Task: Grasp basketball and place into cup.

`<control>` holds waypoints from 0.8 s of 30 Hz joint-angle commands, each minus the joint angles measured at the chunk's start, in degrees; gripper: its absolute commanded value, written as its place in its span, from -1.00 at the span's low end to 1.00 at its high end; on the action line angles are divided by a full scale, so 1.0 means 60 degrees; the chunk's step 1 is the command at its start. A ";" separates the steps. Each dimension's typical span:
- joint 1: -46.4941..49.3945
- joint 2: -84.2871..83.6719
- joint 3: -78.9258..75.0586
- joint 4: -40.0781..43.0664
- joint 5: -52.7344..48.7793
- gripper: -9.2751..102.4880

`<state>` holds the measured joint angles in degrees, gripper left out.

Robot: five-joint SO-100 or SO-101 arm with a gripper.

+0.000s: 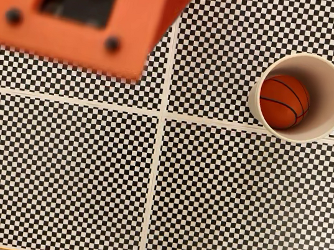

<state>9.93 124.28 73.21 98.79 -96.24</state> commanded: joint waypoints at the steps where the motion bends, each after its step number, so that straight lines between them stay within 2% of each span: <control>1: 0.0146 0.0396 0.0059 -0.0234 -0.0176 -0.84; 6: 0.0161 0.0923 0.0220 -0.0967 -0.0366 -0.84; 13: 0.0103 0.2388 0.2095 -0.2695 -0.0586 -0.84; 24: -0.0117 0.4570 0.6577 -0.7031 -0.0894 -0.84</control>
<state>9.67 148.71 106.26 64.60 -100.46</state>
